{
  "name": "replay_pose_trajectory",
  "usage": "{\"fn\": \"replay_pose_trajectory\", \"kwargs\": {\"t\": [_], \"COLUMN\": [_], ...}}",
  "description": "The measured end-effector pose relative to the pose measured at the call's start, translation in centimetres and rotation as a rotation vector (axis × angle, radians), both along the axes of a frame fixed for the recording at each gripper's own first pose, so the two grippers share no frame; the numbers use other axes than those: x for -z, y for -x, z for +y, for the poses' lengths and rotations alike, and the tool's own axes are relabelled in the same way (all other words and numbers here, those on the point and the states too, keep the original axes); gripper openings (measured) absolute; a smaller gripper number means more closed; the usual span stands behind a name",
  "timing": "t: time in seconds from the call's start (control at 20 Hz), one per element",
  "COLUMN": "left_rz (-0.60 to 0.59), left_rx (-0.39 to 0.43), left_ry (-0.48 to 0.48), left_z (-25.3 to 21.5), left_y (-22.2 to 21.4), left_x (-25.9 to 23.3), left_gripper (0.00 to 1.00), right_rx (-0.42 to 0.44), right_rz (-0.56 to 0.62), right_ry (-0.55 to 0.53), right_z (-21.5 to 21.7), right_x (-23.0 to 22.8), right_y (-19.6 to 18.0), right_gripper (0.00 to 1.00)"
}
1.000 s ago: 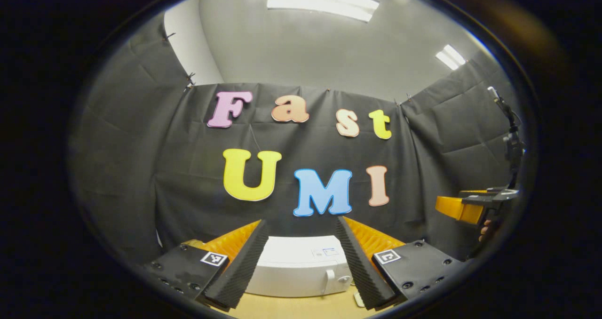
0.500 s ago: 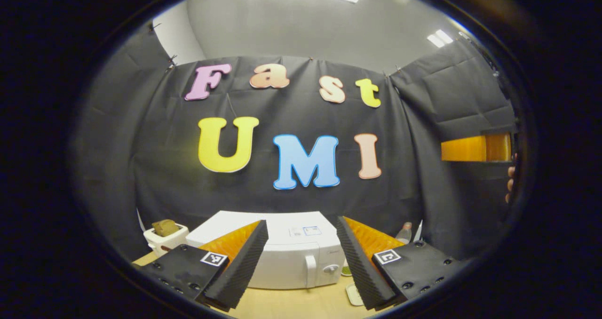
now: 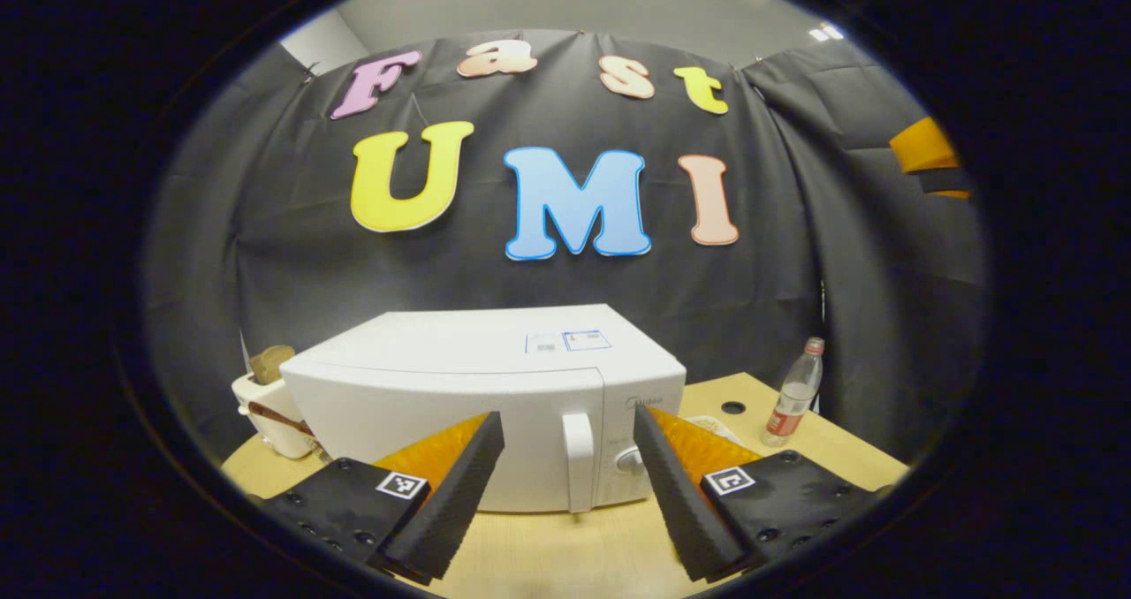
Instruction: Open the microwave oven with the left hand, put the food in, and close the microwave oven.
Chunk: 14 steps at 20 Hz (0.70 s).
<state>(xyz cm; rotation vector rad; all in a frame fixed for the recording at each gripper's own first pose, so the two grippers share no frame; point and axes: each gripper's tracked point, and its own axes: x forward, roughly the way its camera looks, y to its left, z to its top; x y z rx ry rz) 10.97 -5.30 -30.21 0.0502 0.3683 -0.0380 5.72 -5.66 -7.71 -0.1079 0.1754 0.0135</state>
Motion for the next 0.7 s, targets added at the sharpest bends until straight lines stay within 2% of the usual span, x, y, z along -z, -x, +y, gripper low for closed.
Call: {"fn": "replay_pose_trajectory", "kwargs": {"t": [0.25,0.45,0.6,0.7], "left_rz": [0.066,0.104,0.116,0.12], "left_rx": [-0.009,-0.032,-0.013,0.014], "left_ry": [-0.013,-0.01,-0.004,-0.018], "left_z": [-0.2,0.6,0.0,-0.6], "left_y": [-1.7,-2.7,-2.7,-2.7], "left_x": [5.3,7.6,8.1,8.3], "left_gripper": [0.98,0.97,0.88,0.76], "right_rx": [0.022,0.026,0.021,0.013], "right_rz": [0.031,0.038,0.052,0.064], "right_ry": [0.023,0.038,0.037,0.035], "right_z": [-2.3,-2.9,-2.9,-2.9], "right_x": [0.9,1.1,1.6,2.1], "right_y": [0.0,-0.5,-0.8,-1.1], "right_gripper": [0.96,0.96,0.97,0.97]}}
